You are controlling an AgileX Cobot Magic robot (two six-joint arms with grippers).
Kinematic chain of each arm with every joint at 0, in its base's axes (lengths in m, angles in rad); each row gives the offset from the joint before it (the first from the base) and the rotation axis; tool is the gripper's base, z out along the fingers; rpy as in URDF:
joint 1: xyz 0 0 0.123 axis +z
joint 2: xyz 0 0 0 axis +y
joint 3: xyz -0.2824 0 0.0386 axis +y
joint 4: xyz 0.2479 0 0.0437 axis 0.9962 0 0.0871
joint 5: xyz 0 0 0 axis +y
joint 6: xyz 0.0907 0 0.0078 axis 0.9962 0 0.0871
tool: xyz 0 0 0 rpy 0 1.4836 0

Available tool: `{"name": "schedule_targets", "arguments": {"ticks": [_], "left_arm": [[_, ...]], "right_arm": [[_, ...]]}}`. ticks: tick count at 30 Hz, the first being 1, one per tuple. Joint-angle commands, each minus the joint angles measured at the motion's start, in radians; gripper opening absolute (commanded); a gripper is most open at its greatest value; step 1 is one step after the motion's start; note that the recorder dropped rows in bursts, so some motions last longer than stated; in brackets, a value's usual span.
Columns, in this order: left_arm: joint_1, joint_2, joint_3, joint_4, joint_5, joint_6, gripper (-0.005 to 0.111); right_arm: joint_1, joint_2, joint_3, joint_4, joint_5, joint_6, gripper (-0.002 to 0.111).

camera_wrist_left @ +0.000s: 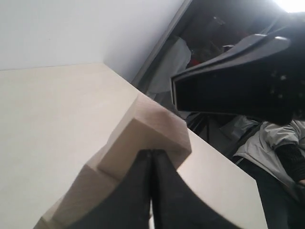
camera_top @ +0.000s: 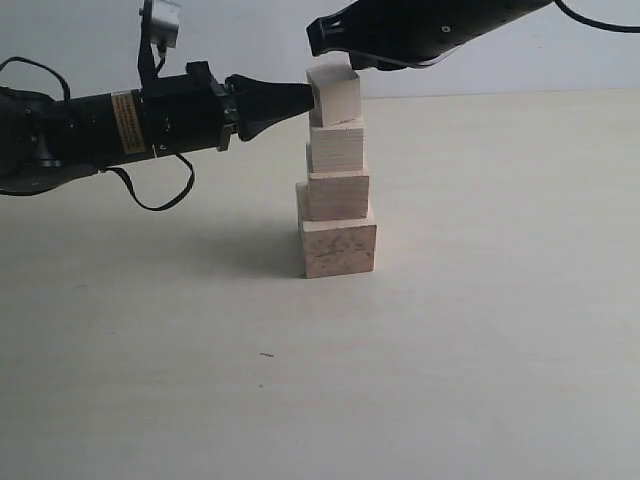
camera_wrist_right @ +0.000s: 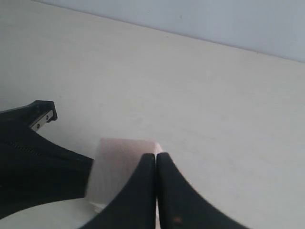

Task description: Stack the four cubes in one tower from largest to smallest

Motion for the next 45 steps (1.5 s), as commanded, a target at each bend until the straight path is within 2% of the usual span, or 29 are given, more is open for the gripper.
{"name": "schedule_targets", "arguments": {"ticks": [1,9,17,22,28,34,41,45], "left_arm": [[-0.005,-0.003,-0.004,-0.008,0.006,0.005,0.0],[-0.005,-0.003,-0.004,-0.028,0.006,0.005,0.0],[-0.005,-0.003,-0.004,-0.029,0.006,0.005,0.0],[-0.005,-0.003,-0.004,-0.038,0.006,0.005,0.0],[-0.005,-0.003,-0.004,-0.05,0.014,0.005,0.0],[-0.005,-0.003,-0.004,-0.074,0.028,0.005,0.0],[-0.005,-0.003,-0.004,-0.075,0.03,0.007,0.0],[-0.005,-0.003,-0.004,-0.076,0.042,0.009,0.0]], "right_arm": [[-0.001,0.004,-0.008,0.001,-0.003,-0.005,0.0],[-0.001,0.004,-0.008,-0.035,0.009,-0.003,0.0],[-0.001,0.008,-0.008,-0.123,-0.182,0.115,0.0],[-0.044,0.057,-0.008,-0.237,-0.048,0.248,0.0],[-0.053,0.065,-0.008,-0.235,-0.015,0.265,0.0],[-0.048,0.064,-0.008,-0.17,0.1,0.203,0.0],[-0.048,0.064,-0.008,0.028,0.106,0.027,0.0],[-0.048,0.064,-0.008,0.053,0.108,0.004,0.0]]}}
